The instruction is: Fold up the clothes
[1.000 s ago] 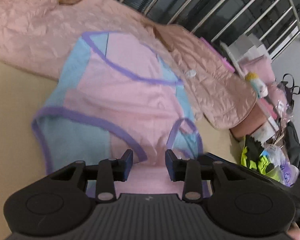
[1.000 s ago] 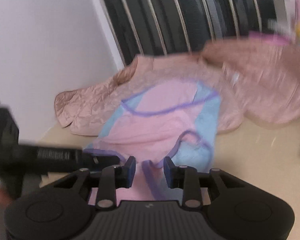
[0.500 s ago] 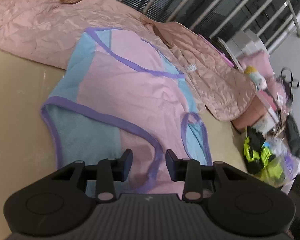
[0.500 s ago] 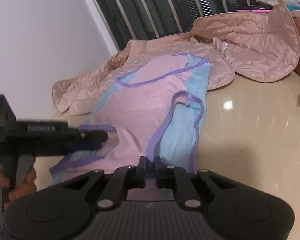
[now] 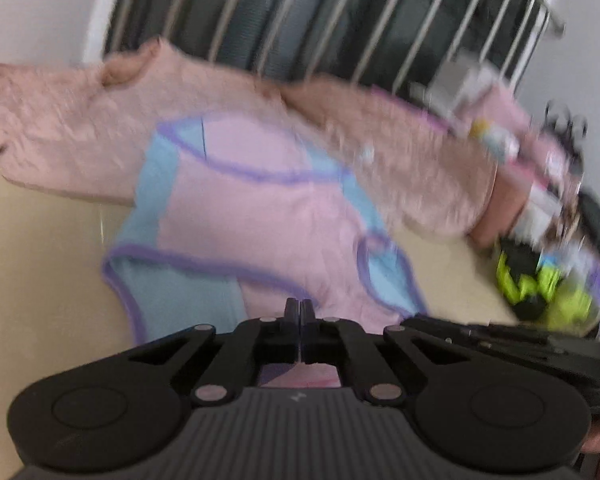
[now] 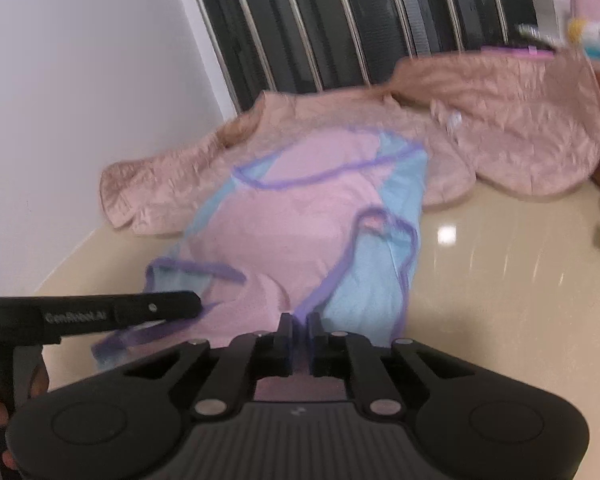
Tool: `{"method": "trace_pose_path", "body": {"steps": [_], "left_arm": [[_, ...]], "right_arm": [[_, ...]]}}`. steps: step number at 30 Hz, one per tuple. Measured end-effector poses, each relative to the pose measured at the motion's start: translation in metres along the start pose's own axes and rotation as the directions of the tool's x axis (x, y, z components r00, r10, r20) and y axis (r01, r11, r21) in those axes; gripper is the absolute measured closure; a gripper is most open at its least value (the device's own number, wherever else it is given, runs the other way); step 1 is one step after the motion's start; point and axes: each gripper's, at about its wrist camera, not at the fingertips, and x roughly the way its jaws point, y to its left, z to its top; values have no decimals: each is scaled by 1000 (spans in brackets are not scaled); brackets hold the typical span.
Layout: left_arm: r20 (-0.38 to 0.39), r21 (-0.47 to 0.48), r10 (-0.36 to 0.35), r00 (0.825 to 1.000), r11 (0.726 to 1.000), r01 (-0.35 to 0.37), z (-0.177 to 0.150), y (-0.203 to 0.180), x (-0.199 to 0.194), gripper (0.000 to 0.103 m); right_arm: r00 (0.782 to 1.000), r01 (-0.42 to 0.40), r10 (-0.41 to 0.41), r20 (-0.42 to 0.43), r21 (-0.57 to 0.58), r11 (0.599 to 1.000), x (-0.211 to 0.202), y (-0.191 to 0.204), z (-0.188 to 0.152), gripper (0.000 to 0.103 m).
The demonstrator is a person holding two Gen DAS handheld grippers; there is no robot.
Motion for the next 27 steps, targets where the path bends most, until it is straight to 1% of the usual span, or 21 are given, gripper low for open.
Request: {"method": "trace_pose_path", "body": {"steps": [1,3,5,8,10,11,14,17,19,21,23,26,27], "left_arm": [[41,-12,1,999,1000,0,2,3,-6,103],[86,-31,-2,996,1000,5,7,7,-15,103],[136,-58,-19,991,998,27,12,11,-23,103],[163,-97,-40,986,994,56,18,16,-26,103],[184,-96,-42,982,994,60,20,17,-28,103],[194,-92,-54,979,993,73,20,17,-30,103],[203,-62,-72,977,994,86,18,13,-33,103],[192,-44,-78,978,995,88,11,11,-35,103],[177,-53,-67,982,996,78,4,14,-33,103],[148,-79,-49,988,995,62,0,19,-28,103],[151,-90,-61,987,993,75,-2,21,-29,103],[177,-38,-86,980,995,94,0,15,-40,103],[180,-18,-80,980,996,84,1,12,-42,103]], "right_arm": [[1000,-10,10,28,-7,1000,-3,3,3,98],[997,-22,24,70,-17,1000,-9,9,10,98],[994,-21,24,107,-26,999,-13,14,18,98],[994,-30,35,106,-48,998,-8,17,28,98],[994,-24,30,110,-58,998,-6,20,34,98],[992,-26,34,119,-63,998,-7,22,37,98],[988,-46,57,141,-85,995,-15,28,39,98],[990,-53,65,129,-93,994,-22,29,33,98],[992,-52,61,112,-84,995,-23,27,26,98],[996,-30,35,87,-65,997,-17,21,20,98],[997,-18,22,72,-50,999,-15,17,16,98],[996,-41,47,82,-71,997,-24,21,18,98],[995,-45,52,87,-78,996,-27,22,19,98]]}}
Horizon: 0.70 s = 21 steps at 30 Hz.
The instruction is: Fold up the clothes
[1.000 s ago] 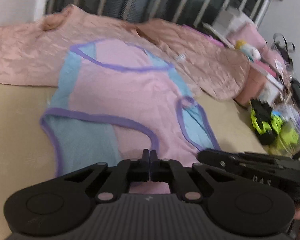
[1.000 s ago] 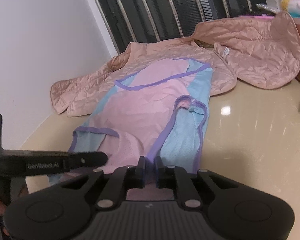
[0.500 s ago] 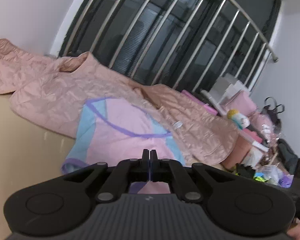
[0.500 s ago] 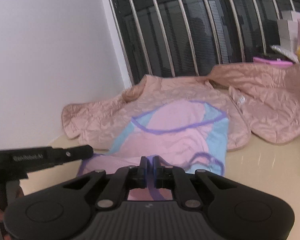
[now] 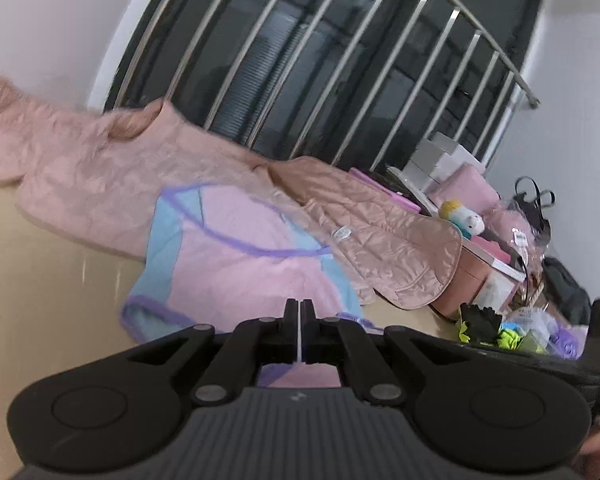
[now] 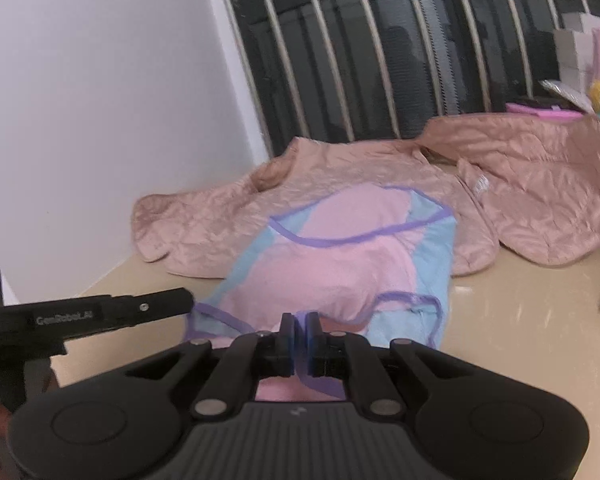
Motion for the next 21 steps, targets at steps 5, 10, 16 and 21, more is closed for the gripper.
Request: {"method": "trace_pose_path", "body": {"steps": [5,10,16,21], "left_arm": [[-85,24,5,996,1000,-3,-10,0,6,68],[-153,58,25,988,998,-17,-23,-3,12,46],[-258,31,78,963,997,-72,-32,5,30,50],[-214,-24,81,973,996,-88,-38,13,12,62]], "right_arm": [[999,32,-33,19,25,999,-3,-6,-3,91],[996,74,-71,-46,58,996,2,-19,-10,71],[992,35,-25,-126,78,996,10,-20,-27,70],[984,45,-40,-174,23,999,14,-8,-47,76]]}}
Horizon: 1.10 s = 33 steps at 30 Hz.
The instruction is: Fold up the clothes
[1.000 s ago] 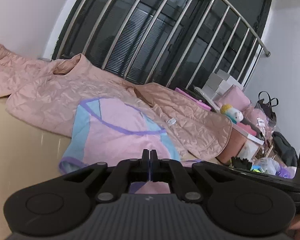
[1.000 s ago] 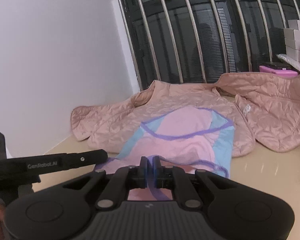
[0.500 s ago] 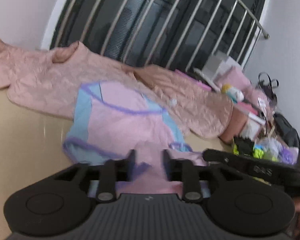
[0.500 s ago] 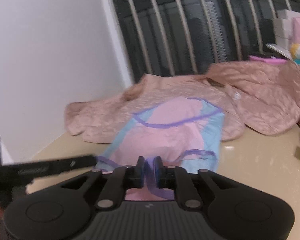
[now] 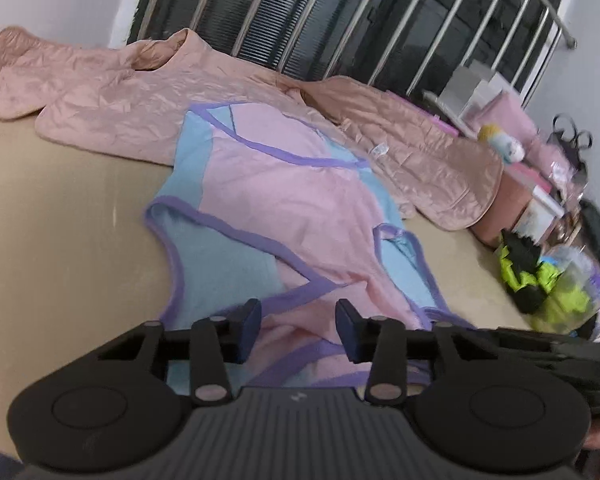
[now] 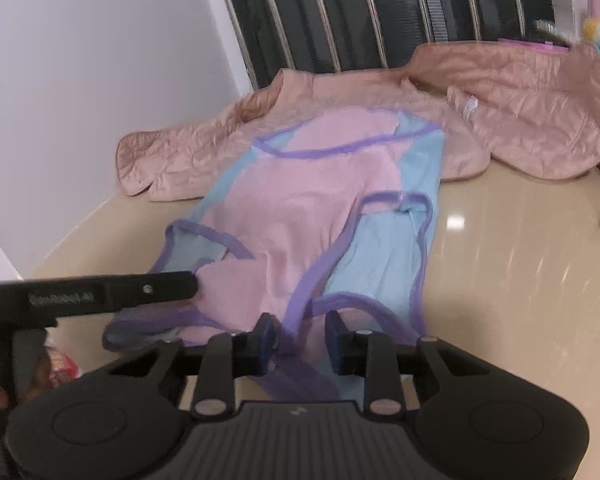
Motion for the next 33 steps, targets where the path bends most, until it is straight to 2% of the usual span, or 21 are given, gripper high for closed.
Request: {"method": "trace_pose_path", "body": {"steps": [2,4,7,9,11,12,13,15,18,21,23,26,27,28,29,30,31,33], "left_arm": [[15,-7,-24,1000,1000,24,0,2,-7,60],[37,-19,-18,999,1000,18,6,1,-7,57],[86,-43,6,996,999,-2,17,-4,6,36],[57,-19,27,998,999,-26,19,-10,17,46],[14,32,35,999,999,-35,17,-18,24,84],[-3,62,21,1000,998,-21,13,-23,23,91],[-7,81,14,1000,997,-13,8,-26,21,96],[-1,116,33,999,993,-33,-5,-32,13,97],[0,119,50,999,992,-50,-20,-33,1,96],[3,114,51,999,992,-51,-21,-31,-11,91],[25,93,42,999,995,-44,-15,-26,-21,73],[90,45,42,995,998,-46,5,-14,-36,57],[98,30,65,993,997,-68,18,-8,-36,55],[99,18,88,991,996,-90,32,-3,-34,48],[70,22,108,992,994,-110,47,3,-24,35],[29,35,121,992,992,-122,60,7,-10,29],[-13,54,152,988,987,-151,76,13,9,28],[-40,85,226,973,971,-222,98,19,39,28]], "right_arm": [[1000,3,-3,5,-1,1000,-3,1,-1,76],[1000,10,-10,21,2,1000,-8,0,-1,76],[1000,13,-13,25,11,1000,-8,-1,-1,76],[1000,18,-18,18,8,1000,-6,-2,-3,76],[1000,24,-24,16,5,1000,-6,-3,-6,77],[1000,23,-24,19,7,1000,-7,-4,-7,77],[999,24,-24,22,10,1000,-8,-5,-8,78],[999,22,-23,26,17,1000,-9,-7,-9,78],[999,25,-26,30,23,999,-9,-7,-9,78],[998,45,-46,41,20,999,-11,-4,-9,76],[995,66,-67,70,17,998,-18,0,-10,70],[987,92,-91,131,-4,996,-32,8,-11,69],[986,86,-83,148,-14,996,-35,11,-11,69],[985,68,-64,159,-22,997,-37,15,-10,69],[986,52,-46,161,-36,998,-36,20,-9,69],[987,37,-27,156,-57,998,-33,27,-9,69],[989,23,-11,148,-78,997,-28,33,-9,69],[992,-4,19,124,-117,993,-16,47,-12,69]]}}
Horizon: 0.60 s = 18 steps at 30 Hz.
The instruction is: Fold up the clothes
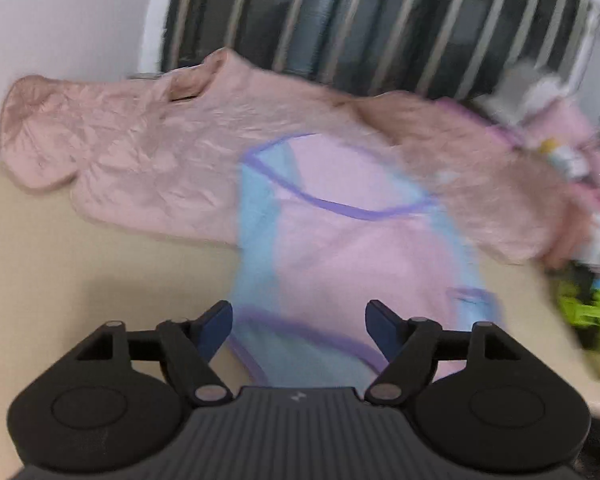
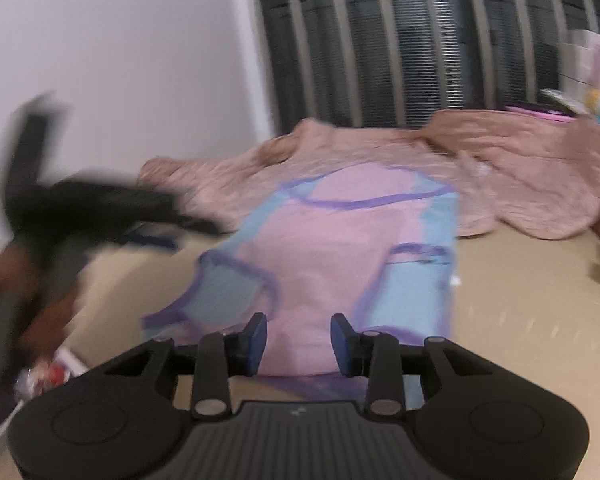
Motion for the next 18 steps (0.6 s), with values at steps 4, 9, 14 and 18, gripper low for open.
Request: {"method": "trace_pose_path", "body": {"steps": [4,9,14,18], "left_arm": [[-3,0,49,999,999,-49,44,7,51,28],[-11,-73,44,999,996,-45,80,18,108,29],[-6,-196,122,993,973,-121,103,39,146,33],[-24,-200,113,993,973,-115,119,42,165,34]], "right_arm": [[998,-67,66,-23,-70,995,13,30,-4,69],[987,-162,161,-20,-156,974,23,61,-5,63],[986,-163,157,-50,-189,968,45,79,-2,63],[985,-164,149,-90,-184,969,56,82,-1,65]]}}
